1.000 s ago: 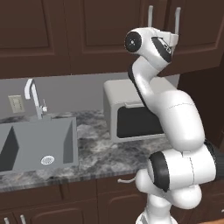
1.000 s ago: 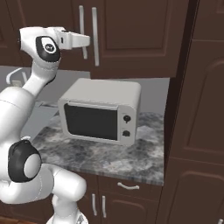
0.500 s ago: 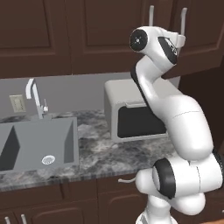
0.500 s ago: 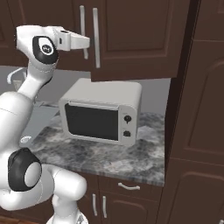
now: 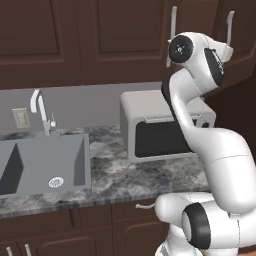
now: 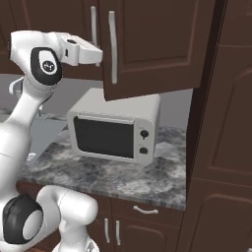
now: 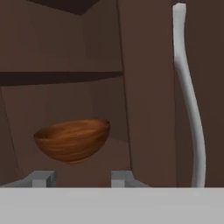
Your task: Move the bowls from the cabinet to the plates on the dining table.
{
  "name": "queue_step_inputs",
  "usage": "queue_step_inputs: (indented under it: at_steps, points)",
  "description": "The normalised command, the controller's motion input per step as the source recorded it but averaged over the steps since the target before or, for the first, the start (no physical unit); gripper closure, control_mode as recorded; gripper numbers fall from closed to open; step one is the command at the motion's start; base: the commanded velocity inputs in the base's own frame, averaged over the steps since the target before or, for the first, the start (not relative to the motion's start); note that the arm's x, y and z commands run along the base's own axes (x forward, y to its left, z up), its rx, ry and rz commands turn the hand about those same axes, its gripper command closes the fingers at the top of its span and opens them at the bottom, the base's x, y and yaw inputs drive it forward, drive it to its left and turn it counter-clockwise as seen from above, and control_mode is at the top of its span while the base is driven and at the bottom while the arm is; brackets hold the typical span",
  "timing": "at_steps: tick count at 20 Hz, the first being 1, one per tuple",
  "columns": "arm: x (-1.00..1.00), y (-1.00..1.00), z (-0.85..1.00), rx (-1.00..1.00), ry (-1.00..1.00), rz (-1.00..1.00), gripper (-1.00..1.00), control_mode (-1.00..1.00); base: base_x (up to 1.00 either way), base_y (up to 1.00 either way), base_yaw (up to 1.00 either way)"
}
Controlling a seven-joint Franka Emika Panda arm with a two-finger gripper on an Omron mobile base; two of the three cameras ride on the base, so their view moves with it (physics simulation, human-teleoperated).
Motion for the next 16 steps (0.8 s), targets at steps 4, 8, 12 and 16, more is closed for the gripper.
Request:
queue_step_inputs:
  at_steps: [4, 8, 12, 16]
  points:
    - [-0.79, -1.00, 0.15, 0.03, -0.05, 0.00, -1.00, -1.00, 0.00, 0.00, 0.00]
    - [-0.63, -1.00, 0.09, 0.02, -0.04, 0.00, -1.00, -1.00, 0.00, 0.00, 0.00]
    - [-0.41, -1.00, 0.04, 0.01, -0.02, 0.00, -1.00, -1.00, 0.00, 0.00, 0.00]
    - [-0.32, -1.00, 0.03, 0.00, -0.02, 0.00, -1.00, -1.00, 0.00, 0.00, 0.00]
